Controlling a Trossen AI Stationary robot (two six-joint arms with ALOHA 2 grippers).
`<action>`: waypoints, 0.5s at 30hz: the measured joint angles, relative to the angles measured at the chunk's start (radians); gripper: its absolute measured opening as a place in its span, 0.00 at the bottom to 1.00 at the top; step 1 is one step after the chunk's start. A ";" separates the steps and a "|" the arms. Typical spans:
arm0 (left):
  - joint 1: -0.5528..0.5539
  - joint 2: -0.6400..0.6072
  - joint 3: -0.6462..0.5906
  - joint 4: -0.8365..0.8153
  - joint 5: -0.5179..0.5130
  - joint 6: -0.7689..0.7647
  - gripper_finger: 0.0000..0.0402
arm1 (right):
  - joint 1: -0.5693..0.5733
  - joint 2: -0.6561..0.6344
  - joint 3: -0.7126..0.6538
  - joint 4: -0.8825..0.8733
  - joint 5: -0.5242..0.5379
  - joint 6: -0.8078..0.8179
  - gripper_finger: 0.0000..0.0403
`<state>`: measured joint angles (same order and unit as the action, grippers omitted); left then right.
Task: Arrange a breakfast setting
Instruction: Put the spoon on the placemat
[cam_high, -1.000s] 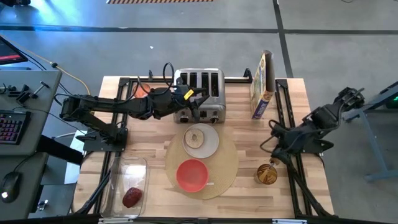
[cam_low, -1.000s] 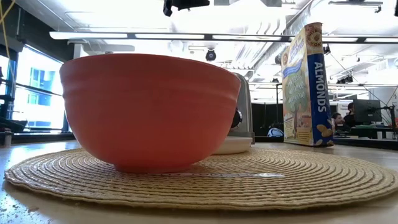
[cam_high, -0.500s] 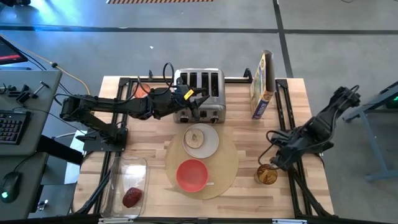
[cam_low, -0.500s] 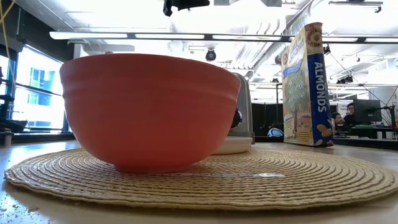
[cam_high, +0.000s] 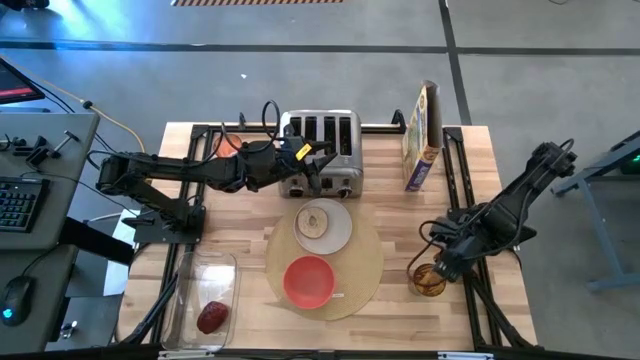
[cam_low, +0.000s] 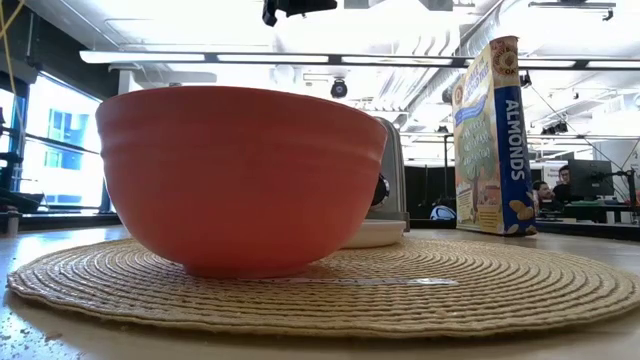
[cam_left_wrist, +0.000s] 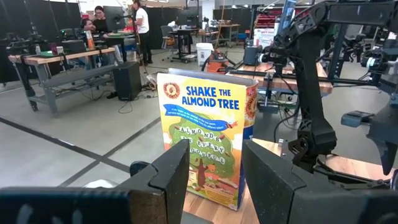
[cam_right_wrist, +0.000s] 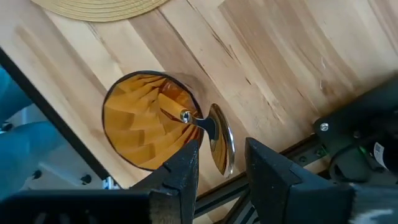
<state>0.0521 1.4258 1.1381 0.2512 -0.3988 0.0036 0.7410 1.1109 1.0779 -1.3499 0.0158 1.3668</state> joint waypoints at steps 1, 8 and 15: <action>0.000 0.000 0.000 0.000 0.000 0.000 0.34 | 0.000 0.008 0.000 0.000 0.000 -0.003 0.27; 0.000 0.000 0.000 0.000 0.000 0.000 0.34 | 0.000 0.054 0.000 -0.004 0.000 -0.005 0.27; 0.000 0.000 0.000 0.000 0.000 0.000 0.34 | 0.000 0.082 0.000 -0.003 -0.020 -0.002 0.19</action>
<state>0.0521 1.4258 1.1381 0.2514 -0.3988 0.0038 0.7406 1.1931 1.0779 -1.3533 -0.0040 1.3644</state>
